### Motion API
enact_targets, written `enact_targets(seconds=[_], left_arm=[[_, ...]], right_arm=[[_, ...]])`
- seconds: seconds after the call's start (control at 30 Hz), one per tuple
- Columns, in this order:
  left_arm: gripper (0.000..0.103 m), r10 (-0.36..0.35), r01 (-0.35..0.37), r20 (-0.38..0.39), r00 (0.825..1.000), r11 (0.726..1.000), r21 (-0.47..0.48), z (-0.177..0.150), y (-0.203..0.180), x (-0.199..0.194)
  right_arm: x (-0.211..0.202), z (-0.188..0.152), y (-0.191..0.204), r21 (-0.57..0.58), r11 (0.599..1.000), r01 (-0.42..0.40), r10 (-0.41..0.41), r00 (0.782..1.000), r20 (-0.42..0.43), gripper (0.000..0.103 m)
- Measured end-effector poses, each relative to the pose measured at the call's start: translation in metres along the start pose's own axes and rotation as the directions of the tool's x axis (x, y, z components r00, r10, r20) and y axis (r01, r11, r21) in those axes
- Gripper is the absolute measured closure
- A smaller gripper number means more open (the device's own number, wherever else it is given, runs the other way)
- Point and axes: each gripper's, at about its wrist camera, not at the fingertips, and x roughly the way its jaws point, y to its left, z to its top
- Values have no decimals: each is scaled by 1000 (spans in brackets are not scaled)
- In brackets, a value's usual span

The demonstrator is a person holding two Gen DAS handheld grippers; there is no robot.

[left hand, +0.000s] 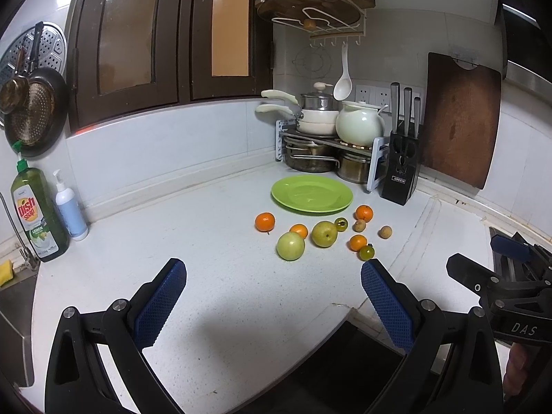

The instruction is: Organize fruits

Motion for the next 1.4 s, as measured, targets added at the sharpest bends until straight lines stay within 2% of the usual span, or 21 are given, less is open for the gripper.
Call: enact_targets(seconds=[0.37, 0.7, 0.87, 1.07, 1.23, 1.4], left_arm=[[0, -3, 3, -22, 1000, 1000, 5, 2, 6, 13], [0, -38, 40, -36, 999, 997, 70, 14, 12, 64], [7, -67, 73, -54, 996, 991, 117, 22, 11, 98], [13, -118, 132, -98, 988, 977, 164, 23, 11, 143], [19, -147, 176, -167, 975, 968, 180, 16, 9, 181], [24, -155, 192, -230, 961, 970, 151, 9, 3, 211]], right_arm=[[13, 3, 4, 0, 1000, 8, -8, 1000, -19, 1], [60, 13, 6, 27, 1000, 10, -8, 997, -76, 1], [94, 21, 3, 53, 998, 19, -13, 993, -115, 1], [137, 21, -4, 86, 994, 62, -46, 983, -178, 10], [162, 12, -12, 103, 990, 100, -74, 970, -232, 16], [187, 8, -21, 108, 992, 72, -39, 960, -277, 24]])
